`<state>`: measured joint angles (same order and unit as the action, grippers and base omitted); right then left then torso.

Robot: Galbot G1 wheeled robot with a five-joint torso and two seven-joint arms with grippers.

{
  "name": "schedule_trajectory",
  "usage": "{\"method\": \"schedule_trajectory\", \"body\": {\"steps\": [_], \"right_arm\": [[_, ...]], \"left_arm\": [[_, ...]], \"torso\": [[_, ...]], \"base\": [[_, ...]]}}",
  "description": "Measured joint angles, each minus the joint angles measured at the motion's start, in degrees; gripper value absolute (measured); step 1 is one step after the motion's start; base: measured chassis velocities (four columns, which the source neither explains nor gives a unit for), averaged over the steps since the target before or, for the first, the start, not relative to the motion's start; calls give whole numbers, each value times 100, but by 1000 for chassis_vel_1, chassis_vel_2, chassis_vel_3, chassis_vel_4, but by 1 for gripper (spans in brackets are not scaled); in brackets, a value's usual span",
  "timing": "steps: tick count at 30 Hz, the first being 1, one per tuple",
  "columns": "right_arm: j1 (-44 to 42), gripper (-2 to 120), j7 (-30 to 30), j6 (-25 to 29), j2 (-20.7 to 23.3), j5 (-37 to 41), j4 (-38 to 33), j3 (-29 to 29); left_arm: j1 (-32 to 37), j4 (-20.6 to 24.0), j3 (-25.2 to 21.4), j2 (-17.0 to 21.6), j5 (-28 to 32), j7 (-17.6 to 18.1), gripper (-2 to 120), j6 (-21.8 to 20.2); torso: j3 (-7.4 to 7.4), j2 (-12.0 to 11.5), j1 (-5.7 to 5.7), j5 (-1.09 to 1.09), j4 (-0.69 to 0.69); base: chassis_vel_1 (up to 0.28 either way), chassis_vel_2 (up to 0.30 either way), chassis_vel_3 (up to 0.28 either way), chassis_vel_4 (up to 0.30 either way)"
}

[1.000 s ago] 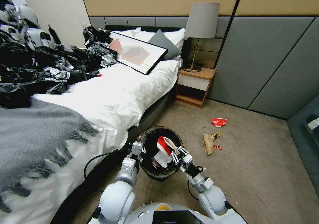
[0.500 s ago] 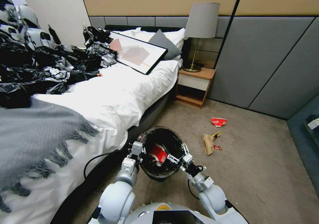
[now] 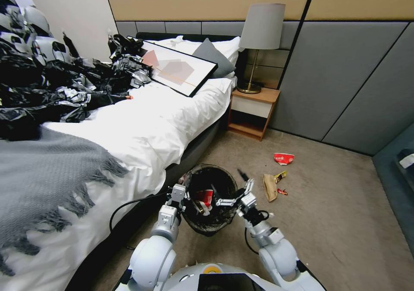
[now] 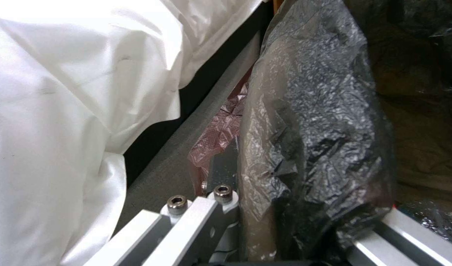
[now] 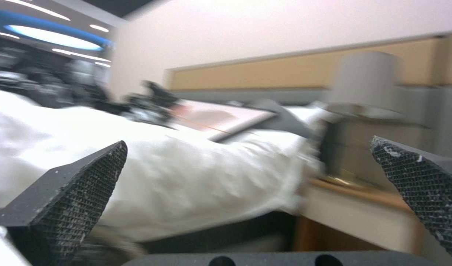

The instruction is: Pick up the trash bin, then pick up the garbage from the floor and place it into the trash bin.

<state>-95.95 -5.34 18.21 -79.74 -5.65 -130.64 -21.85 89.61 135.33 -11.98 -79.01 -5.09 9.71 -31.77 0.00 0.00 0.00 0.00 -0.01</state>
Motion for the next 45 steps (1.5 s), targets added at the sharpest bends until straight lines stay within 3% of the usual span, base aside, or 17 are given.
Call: {"method": "schedule_trajectory", "body": {"steps": [1, 4, 8, 14, 31, 37, 45], "right_arm": [[-192, 111, -318, -91, -169, -53, -14, -96], [-448, 108, -524, -91, -379, -78, -13, -306], [-776, 101, -556, 191, -680, -41, 40, -613], [-944, 100, -649, 537, -901, -56, 279, -740], [-774, 100, -634, 655, -875, 53, 582, -890], [-759, 100, -588, 703, -843, 114, 582, -967], [-686, 100, -575, 704, -882, 151, 590, -1028]], "left_arm": [[-44, -21, -54, -95, 28, 18, 1, 1], [-60, -24, -71, -165, 49, 30, 1, 1], [-20, -43, -69, -177, 55, 50, 1, 26], [-22, -95, -67, -261, 60, 84, 1, 64], [35, -77, -57, -244, -11, 55, 1, 122], [46, -109, -57, -249, -200, -205, 1, 247], [37, -130, -78, -232, -304, -249, 1, 297]], "torso": [[0, 0, 0, -1, 0], [0, 0, 0, 0, 0], [0, 0, 0, 0, -1], [0, 0, 0, 0, 1], [0, -1, 0, 0, 1], [0, 0, 0, 0, 0], [0, 0, 0, 0, 1]], "base": [[0, 0, 0, 0], [0, 0, 0, 0], [0, 0, 0, 0], [0, 0, 0, 0], [0, 0, 0, 0], [0, 0, 0, 0], [0, 0, 0, 0]]}}
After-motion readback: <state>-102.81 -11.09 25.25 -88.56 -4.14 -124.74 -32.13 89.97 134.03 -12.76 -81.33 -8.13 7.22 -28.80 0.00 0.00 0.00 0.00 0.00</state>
